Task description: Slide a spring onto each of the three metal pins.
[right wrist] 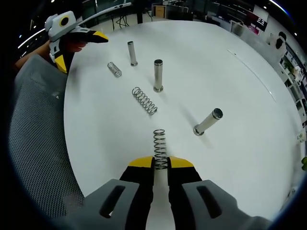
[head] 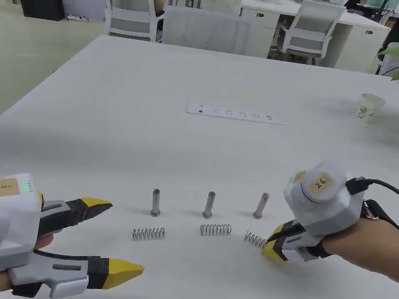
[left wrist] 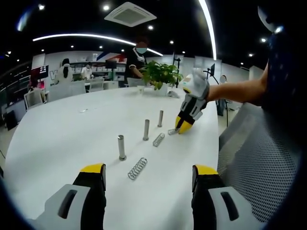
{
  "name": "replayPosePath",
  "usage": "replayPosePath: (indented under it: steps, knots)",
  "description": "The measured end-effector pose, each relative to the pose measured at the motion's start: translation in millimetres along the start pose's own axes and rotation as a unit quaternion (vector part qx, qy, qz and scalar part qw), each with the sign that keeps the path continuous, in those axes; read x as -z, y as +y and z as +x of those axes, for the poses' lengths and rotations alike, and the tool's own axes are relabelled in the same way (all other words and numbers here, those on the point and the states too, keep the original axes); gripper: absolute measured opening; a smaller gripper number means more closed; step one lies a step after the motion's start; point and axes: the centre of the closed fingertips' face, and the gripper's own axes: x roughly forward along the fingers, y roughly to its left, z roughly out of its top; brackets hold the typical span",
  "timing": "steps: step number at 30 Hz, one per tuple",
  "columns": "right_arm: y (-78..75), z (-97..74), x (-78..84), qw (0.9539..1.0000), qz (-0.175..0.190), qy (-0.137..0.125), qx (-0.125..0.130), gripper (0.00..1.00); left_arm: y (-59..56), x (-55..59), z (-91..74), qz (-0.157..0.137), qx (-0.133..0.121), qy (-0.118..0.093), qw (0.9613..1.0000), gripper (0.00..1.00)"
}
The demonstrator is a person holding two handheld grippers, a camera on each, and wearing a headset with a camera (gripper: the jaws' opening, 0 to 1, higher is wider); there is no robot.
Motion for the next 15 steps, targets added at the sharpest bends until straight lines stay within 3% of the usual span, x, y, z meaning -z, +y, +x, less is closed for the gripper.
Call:
replayPosePath:
  steps: [15]
  knots:
    - [12.6,-13.9,-12.4,0.9999,-0.003,-0.015,-0.004,0.08,-11.2,-2.5,5.8,0.01,0.021,0.005,0.9997,0.68]
